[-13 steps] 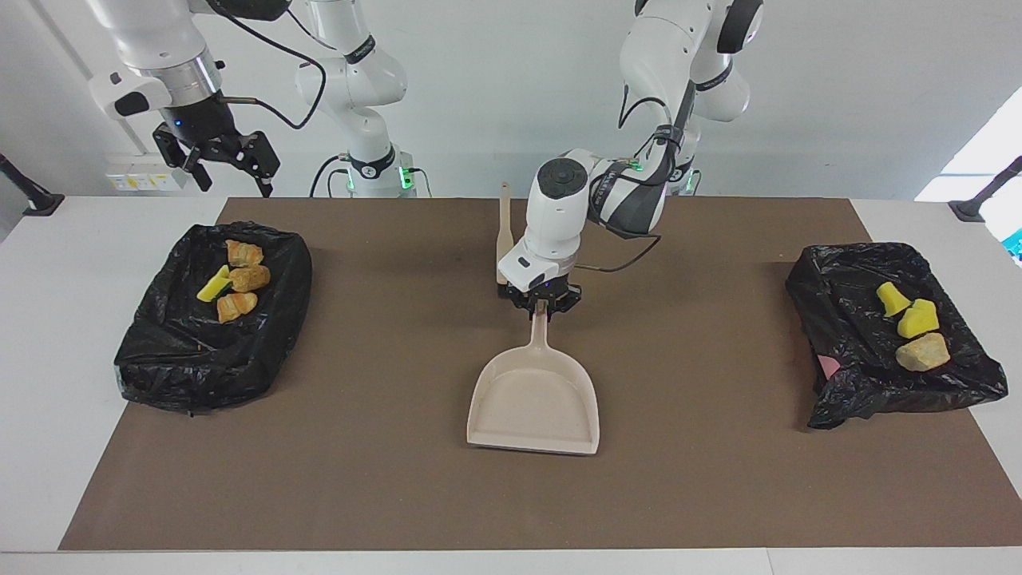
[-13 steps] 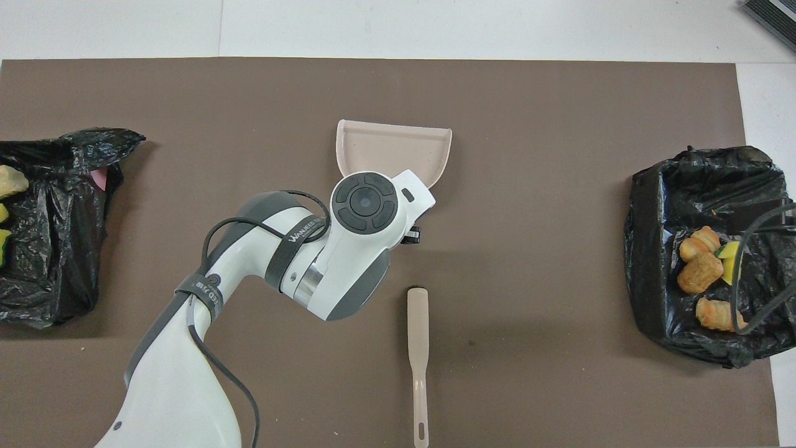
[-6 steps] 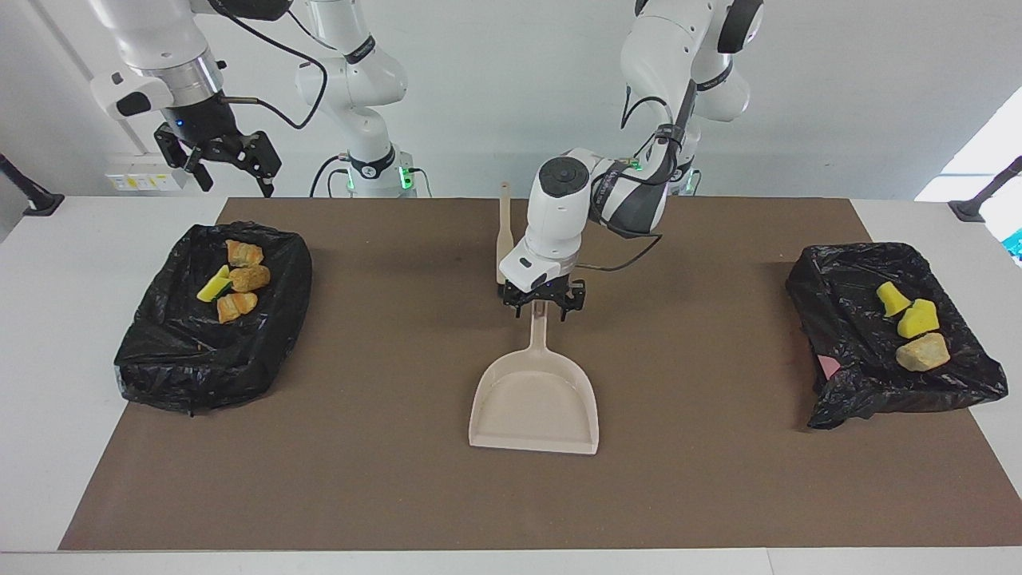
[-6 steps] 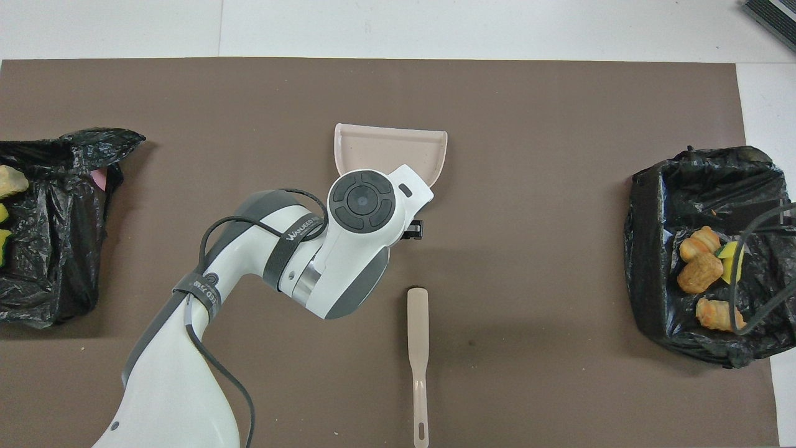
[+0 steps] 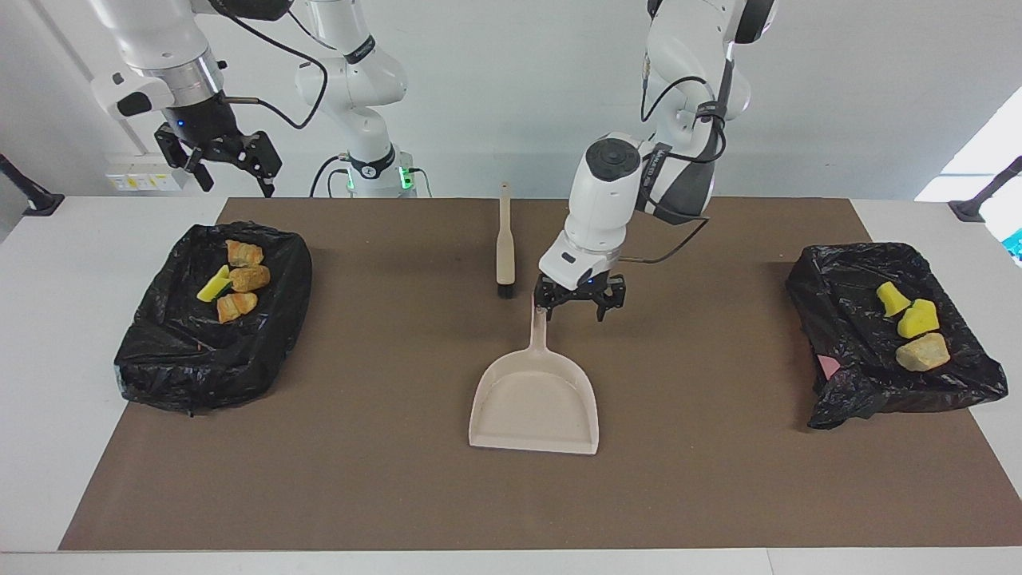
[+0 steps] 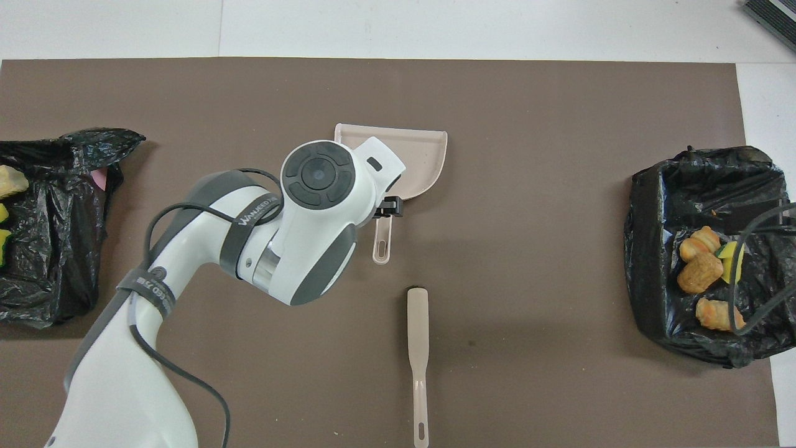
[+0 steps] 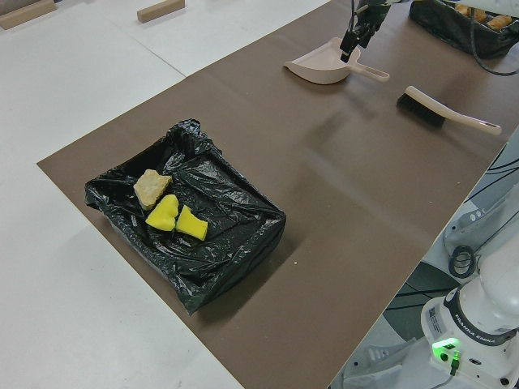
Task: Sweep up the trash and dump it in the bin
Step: 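Carry the empty dustpan back to the mat center and release it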
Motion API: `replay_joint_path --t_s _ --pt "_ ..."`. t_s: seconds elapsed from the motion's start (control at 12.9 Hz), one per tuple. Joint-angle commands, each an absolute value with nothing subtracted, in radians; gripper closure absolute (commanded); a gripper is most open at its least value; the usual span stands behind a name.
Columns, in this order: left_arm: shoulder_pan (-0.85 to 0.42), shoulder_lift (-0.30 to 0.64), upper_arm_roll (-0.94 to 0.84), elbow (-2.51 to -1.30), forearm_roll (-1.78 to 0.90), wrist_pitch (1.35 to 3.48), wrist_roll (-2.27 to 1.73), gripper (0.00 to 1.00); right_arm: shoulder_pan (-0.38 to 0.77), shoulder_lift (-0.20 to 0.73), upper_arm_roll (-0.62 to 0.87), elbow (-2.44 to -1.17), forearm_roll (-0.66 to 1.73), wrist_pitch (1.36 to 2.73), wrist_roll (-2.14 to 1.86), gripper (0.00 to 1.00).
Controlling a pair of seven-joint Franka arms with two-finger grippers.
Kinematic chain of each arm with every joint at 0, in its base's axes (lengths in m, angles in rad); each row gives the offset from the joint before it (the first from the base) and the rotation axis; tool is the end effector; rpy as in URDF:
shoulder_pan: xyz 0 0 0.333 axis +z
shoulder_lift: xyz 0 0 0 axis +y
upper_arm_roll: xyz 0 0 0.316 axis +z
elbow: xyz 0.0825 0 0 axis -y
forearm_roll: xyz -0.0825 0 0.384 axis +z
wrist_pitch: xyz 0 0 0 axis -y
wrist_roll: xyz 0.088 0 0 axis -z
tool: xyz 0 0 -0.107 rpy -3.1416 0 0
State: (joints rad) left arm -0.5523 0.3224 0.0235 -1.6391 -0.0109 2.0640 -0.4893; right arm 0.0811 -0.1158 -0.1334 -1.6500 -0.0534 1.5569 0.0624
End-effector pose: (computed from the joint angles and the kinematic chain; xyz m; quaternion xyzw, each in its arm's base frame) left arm 0.5716 -0.3365 0.4392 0.9985 -0.0182 0.0442 0.0261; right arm 0.5157 -0.0372 0.6474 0.9981 -0.0576 0.0109 0.0190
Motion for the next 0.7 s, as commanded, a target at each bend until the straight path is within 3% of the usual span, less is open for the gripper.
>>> replay_joint_path --t_s 0.0,0.23,0.62 --pt "-0.477 0.282 0.018 -1.615 -0.008 1.993 -0.408 0.0 0.074 -0.123 -0.132 -1.647 -0.032 1.545 0.044 0.0" --pt "-0.39 0.259 0.025 -1.554 -0.017 1.889 -0.3 0.0 0.074 -0.123 -0.13 -1.647 -0.032 1.545 0.046 0.0" --pt "-0.243 0.174 0.025 -1.549 -0.031 1.751 -0.076 0.0 0.074 -0.123 -0.13 -1.647 -0.032 1.545 0.044 0.0"
